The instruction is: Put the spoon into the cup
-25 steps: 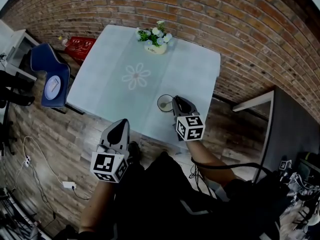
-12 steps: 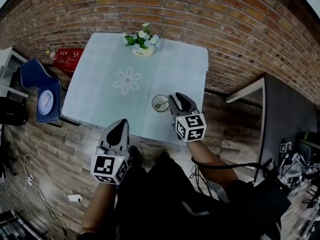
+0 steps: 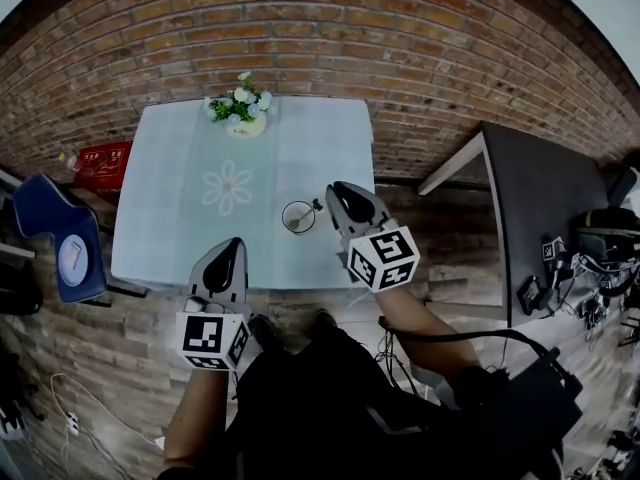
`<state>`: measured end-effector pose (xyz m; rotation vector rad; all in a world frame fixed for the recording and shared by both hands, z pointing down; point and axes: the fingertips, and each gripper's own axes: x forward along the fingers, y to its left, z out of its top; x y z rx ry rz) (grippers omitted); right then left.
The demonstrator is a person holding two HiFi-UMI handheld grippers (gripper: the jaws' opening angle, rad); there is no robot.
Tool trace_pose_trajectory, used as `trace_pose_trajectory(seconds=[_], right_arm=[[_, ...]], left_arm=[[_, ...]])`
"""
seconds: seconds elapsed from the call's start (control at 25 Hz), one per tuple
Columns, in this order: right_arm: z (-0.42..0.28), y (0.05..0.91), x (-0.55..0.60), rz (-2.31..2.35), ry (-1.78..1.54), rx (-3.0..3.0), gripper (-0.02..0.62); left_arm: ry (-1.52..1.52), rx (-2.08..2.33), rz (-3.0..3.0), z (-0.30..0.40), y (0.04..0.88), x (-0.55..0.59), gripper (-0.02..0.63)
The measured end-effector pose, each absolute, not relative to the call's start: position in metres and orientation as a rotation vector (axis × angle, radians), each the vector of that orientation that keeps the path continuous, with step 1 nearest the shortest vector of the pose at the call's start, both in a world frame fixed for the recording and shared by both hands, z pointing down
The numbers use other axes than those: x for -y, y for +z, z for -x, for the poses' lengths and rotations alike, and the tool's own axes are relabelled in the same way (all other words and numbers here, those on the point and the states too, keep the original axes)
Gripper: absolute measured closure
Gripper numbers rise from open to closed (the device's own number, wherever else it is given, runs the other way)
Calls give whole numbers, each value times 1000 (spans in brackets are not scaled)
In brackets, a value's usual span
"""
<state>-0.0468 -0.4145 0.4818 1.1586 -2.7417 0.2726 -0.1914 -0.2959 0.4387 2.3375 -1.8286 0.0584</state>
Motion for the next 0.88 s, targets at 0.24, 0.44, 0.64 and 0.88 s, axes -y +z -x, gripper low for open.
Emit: trace_pose_trajectory(seconds=[0.24, 0.44, 0.64, 0.88], right_arm=[[36, 438, 402, -1253, 245, 2746, 549], [28, 411, 390, -1316, 176, 2709, 560], [18, 395, 378, -1380, 177, 2672, 572], [5, 380, 365, -1472, 173, 2635, 577]], left_arm=[[52, 1772, -2420, 195, 421, 302, 598], [-29, 1709, -2464, 200, 402, 308, 598], [-49, 1690, -2506, 200, 390, 308, 598], [-58, 1682, -2514, 202, 377, 308, 598]])
